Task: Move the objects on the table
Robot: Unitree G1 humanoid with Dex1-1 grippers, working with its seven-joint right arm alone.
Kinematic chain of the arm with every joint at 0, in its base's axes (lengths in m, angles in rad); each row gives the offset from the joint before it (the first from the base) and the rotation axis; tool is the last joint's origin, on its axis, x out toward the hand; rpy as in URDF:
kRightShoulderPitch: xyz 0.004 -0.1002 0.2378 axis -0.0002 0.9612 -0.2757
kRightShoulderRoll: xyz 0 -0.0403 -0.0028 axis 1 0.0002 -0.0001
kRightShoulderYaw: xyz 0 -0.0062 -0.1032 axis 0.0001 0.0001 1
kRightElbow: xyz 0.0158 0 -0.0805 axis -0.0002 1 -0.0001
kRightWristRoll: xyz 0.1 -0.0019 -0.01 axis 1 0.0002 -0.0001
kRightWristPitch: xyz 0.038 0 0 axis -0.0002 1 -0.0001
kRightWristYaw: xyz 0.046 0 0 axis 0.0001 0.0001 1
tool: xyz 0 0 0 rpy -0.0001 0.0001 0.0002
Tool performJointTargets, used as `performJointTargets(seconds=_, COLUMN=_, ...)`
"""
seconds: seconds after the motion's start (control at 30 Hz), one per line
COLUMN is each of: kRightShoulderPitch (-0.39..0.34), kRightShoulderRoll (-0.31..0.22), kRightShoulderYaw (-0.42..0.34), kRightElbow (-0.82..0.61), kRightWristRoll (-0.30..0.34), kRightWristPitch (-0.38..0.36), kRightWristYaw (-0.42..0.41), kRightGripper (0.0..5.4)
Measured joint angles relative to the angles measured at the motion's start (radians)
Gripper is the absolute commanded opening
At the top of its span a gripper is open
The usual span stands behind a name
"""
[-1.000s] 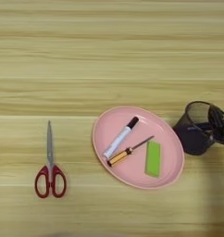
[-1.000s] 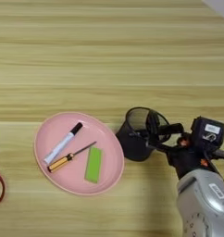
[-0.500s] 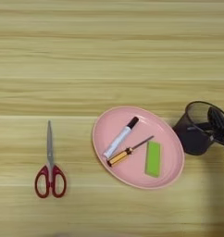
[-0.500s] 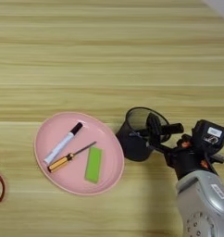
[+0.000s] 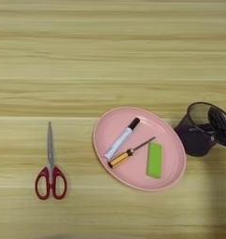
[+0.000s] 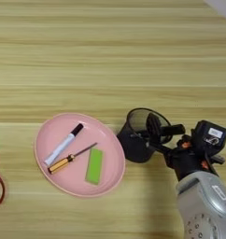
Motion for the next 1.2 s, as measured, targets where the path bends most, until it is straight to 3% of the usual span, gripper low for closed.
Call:
performJointTargets(seconds=0.13, kRightShoulderPitch=0.000, kRightShoulderRoll=0.000, kRightShoulderYaw=0.003, kRightElbow=0.000, kRightWristRoll=0.012, kRightWristPitch=0.013, kRightWristYaw=-0.001, kRightGripper=5.28)
performJointTargets(seconds=0.77, kRightShoulderPitch=0.000, kRightShoulderRoll=0.000, kRightShoulderYaw=0.018, kRightElbow=0.000, kRightWristRoll=0.040, kRightWristPitch=0.029, kRightWristYaw=-0.013, kRightGripper=3.28)
performJointTargets(seconds=1.2, kRightShoulderPitch=0.004, kRightShoulderRoll=-0.001, kRightShoulderYaw=0.039, kRightElbow=-0.010, kRightWristRoll=-0.010, kRightWristPitch=-0.004, kRightWristYaw=-0.013, kRightGripper=1.78)
